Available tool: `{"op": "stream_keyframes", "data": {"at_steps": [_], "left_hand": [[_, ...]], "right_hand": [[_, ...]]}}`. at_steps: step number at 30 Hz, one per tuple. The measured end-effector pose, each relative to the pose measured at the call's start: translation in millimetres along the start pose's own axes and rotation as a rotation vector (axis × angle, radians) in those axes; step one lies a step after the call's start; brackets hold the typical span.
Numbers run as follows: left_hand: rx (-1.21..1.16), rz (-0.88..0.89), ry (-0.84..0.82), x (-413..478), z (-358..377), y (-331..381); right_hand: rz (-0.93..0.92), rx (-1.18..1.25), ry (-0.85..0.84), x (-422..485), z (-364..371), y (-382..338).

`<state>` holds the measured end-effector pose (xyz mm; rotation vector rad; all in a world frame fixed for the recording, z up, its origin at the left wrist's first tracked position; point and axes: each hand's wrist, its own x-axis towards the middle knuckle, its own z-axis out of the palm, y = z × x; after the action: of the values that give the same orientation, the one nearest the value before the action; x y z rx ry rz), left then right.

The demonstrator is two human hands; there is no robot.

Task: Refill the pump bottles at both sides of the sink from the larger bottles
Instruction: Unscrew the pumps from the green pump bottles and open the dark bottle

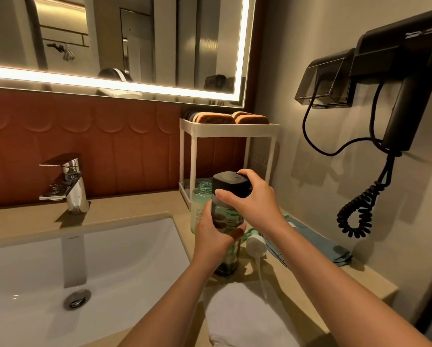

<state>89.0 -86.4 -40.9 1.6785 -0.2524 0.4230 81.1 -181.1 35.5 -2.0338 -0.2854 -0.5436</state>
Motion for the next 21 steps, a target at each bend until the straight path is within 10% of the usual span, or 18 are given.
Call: {"op": "stream_keyframes", "data": {"at_steps": [21], "left_hand": [[0.002,0.016,0.014,1.5,1.6,-4.4]], "right_hand": [[-0.038,0.333,-0.096,10.8,-2.9,14.4]]}}
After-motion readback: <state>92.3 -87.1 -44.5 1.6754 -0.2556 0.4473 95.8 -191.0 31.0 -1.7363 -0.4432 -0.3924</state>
